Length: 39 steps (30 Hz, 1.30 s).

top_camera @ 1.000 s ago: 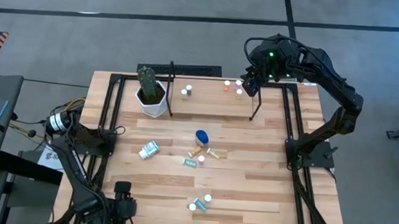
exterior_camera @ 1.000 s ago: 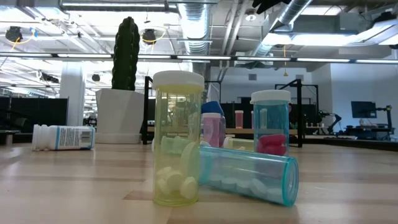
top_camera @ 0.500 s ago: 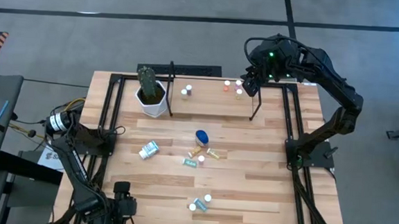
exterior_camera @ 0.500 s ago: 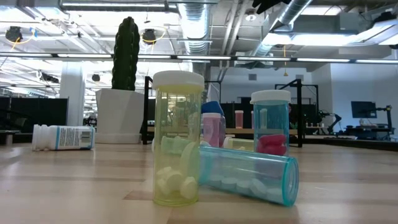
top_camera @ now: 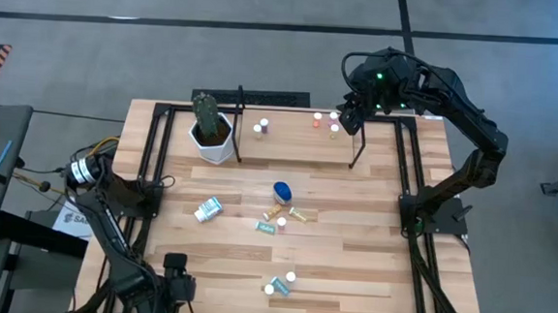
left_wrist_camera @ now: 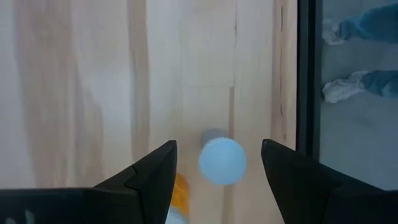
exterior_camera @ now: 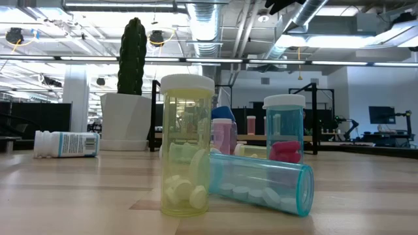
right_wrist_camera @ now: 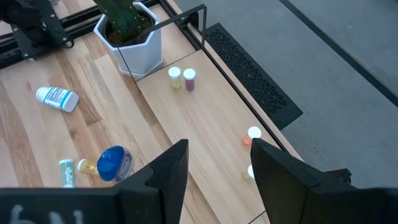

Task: Pick and place medicine bottles onto shelf by color
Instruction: Put the small blue pill bottle on the shelf

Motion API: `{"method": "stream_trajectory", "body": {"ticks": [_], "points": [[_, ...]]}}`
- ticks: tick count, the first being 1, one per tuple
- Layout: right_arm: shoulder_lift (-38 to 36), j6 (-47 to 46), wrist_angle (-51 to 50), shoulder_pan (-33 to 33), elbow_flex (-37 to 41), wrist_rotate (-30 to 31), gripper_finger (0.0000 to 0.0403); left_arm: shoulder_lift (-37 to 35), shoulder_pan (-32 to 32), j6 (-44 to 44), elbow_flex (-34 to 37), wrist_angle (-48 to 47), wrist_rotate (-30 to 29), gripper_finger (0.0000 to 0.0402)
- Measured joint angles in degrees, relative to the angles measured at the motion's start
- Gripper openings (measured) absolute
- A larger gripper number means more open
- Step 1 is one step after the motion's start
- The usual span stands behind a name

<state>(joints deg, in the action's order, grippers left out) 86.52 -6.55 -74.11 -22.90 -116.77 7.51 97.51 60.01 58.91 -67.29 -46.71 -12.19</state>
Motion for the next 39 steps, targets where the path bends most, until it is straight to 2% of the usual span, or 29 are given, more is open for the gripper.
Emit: {"method": "stream_trajectory", "body": {"ticks": [5, 14, 29, 34, 39], "points": [[-0.02, 0.0, 0.0, -0.02, 0.0, 0.0, 0.0195, 3.16, -0.28, -0.87, 0.0, 0.38, 2.47, 0.022], [-0.01, 0.0, 0.02, 0.0, 0.0, 0.0, 0.0195, 4.86, -0.55, -0.83, 0.0, 0.17, 2.72, 0.0213], [-0.01, 0.0, 0.0, 0.0, 0.0, 0.0, 0.0195, 4.86, -2.39, -2.76, 0.0, -0.07, 4.45, 0.0083], [-0.02, 0.0, 0.01, -0.01, 0.0, 0.0, 0.0195, 4.38, -5.42, -6.61, -0.04, -0.15, 7.4, 0.0086], [-0.02, 0.0, 0.0, 0.0, 0.0, 0.0, 0.0195, 2.38, -9.55, -11.29, -0.04, -0.32, 7.49, 0.0095]]}}
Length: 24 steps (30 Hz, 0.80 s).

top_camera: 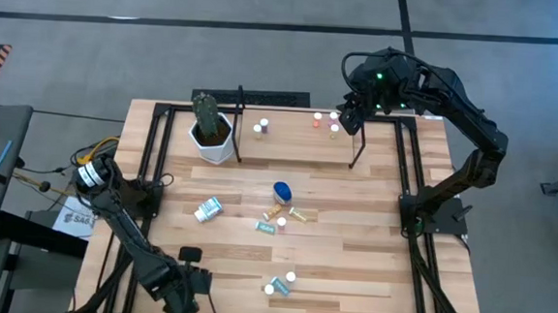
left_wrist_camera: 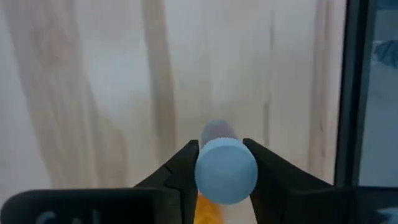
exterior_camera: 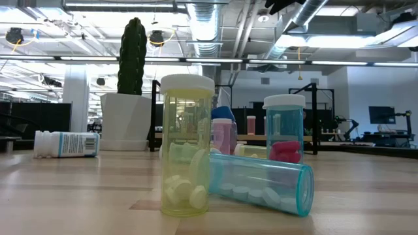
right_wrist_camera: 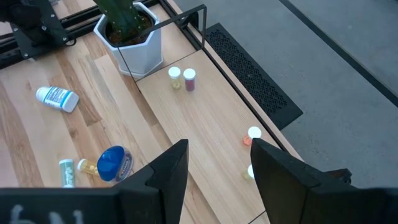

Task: Pick and place medicine bottles onto shelf by color
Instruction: Put the small blue pill bottle on the shelf

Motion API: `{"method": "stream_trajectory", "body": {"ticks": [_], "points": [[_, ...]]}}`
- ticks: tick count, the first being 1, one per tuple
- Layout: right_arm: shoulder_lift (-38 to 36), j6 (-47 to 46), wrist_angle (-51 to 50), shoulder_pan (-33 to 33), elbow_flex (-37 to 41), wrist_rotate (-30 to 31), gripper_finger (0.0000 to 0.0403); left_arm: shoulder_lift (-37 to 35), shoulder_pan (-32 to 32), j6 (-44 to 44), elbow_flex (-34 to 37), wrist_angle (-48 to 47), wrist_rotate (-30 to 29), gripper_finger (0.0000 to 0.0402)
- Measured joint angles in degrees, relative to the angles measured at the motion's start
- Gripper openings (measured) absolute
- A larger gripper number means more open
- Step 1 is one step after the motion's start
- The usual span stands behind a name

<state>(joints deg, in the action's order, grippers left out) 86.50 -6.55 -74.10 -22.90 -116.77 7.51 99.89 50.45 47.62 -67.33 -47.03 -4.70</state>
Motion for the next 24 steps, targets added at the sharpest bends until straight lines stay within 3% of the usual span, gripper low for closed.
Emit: {"method": "stream_trajectory", "body": {"ticks": [12, 24], "points": [[0.01, 0.0, 0.01, -0.01, 0.0, 0.01, 0.0195, -1.41, -18.38, -10.73, -3.63, -1.7, 2.3, 0.0092], [0.0, 0.0, 0.0, -0.02, 0.0, 0.0, 0.0195, -1.41, -39.3, -9.59, -9.95, -1.5, 1.62, 0.0094]]}}
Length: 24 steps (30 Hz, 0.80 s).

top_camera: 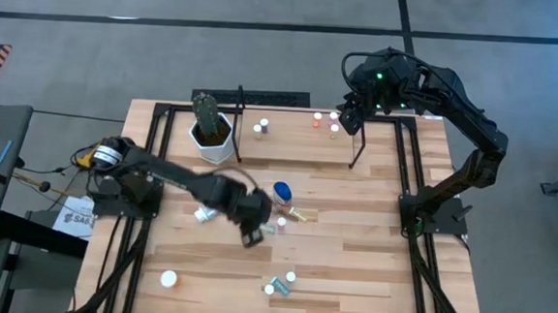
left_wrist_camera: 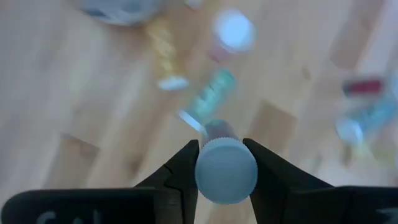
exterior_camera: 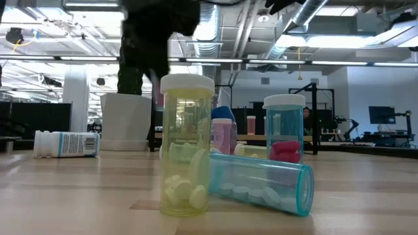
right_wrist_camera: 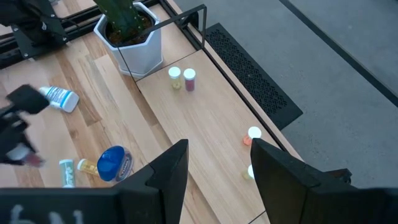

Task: Pick and place medicine bottles onto shelf by color
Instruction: Put the small blue pill bottle on the shelf

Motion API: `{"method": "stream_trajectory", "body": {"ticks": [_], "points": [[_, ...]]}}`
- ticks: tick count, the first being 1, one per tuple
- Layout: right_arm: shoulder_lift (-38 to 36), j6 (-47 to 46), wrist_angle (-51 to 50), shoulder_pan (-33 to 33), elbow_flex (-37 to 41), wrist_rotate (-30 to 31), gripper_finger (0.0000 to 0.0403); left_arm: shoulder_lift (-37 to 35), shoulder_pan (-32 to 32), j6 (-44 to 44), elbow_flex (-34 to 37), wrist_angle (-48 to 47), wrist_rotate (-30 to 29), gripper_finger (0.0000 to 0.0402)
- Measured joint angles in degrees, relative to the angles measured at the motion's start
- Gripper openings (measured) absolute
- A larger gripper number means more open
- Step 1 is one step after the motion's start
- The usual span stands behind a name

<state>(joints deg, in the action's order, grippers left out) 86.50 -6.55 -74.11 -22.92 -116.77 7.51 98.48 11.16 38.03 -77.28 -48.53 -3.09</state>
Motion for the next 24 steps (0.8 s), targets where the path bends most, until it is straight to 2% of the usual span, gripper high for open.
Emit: {"method": "stream_trajectory", "body": {"ticks": [5, 10, 16, 24], "points": [[0.01, 0.0, 0.0, 0.0, 0.0, 0.0, 0.0195, 0.0, -6.29, 0.54, -0.04, 0.08, -0.03, 0.0094], [0.01, 0.0, 0.0, 0.0, 0.0, 0.0, 0.0195, 0.0, -11.56, -4.73, -0.04, 0.02, 3.17, 0.0094], [0.0, 0.0, 0.0, 0.02, 0.0, 0.0, 0.0195, 0.0, -17.73, -19.22, -0.04, -0.85, 8.36, 0.0094], [0.01, 0.0, 0.0, 0.02, 0.0, 0.0, 0.0195, 0.0, -25.28, -37.68, -0.04, -7.03, 7.21, 0.0094]]}}
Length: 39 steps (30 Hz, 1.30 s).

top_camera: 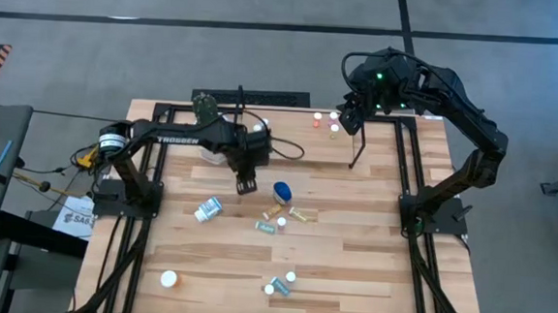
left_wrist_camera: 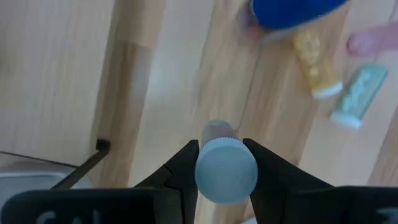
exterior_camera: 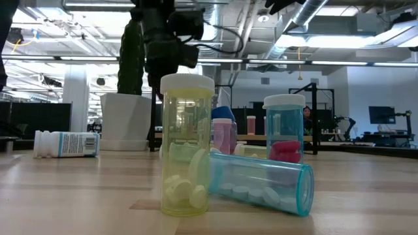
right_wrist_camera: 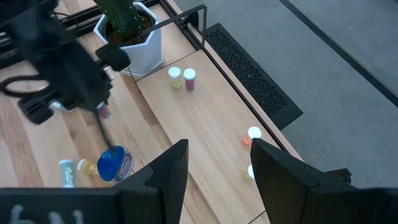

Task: Pick and place medicine bottles onto shelf by color
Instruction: Put the small blue pill bottle on the shelf

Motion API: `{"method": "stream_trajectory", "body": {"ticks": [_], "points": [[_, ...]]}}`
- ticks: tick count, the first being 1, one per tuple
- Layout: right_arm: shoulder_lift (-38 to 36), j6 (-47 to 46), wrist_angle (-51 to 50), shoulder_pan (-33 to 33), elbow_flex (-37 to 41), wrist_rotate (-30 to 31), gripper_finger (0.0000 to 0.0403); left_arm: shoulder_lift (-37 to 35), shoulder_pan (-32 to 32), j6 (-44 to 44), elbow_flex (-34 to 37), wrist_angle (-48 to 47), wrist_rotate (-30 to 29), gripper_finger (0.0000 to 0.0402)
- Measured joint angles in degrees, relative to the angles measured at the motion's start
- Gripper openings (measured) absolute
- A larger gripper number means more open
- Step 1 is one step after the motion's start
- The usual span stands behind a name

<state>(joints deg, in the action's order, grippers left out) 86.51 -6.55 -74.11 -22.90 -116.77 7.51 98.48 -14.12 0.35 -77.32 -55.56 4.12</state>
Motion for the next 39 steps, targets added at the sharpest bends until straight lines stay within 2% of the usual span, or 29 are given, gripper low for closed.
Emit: {"method": "stream_trajectory", "body": {"ticks": [7, 12, 22, 39], "points": [[-0.01, 0.0, 0.0, -0.02, 0.0, 0.01, 0.0195, -0.13, -1.51, -9.71, -0.02, -1.75, -1.86, 0.0094], [-0.01, 0.0, 0.0, -0.01, 0.0, 0.01, 0.0195, -0.09, -1.63, -12.21, -0.61, -1.3, -3.44, 0.0094], [-0.01, 0.0, 0.0, -0.02, 0.0, 0.02, 0.0195, 0.04, -1.36, -9.01, -0.63, -4.27, -2.83, 0.0094], [-0.01, 0.0, 0.0, -0.02, 0.0, 0.01, 0.0195, 0.13, 2.7, -4.35, -0.59, -2.5, -1.79, 0.0094]]}}
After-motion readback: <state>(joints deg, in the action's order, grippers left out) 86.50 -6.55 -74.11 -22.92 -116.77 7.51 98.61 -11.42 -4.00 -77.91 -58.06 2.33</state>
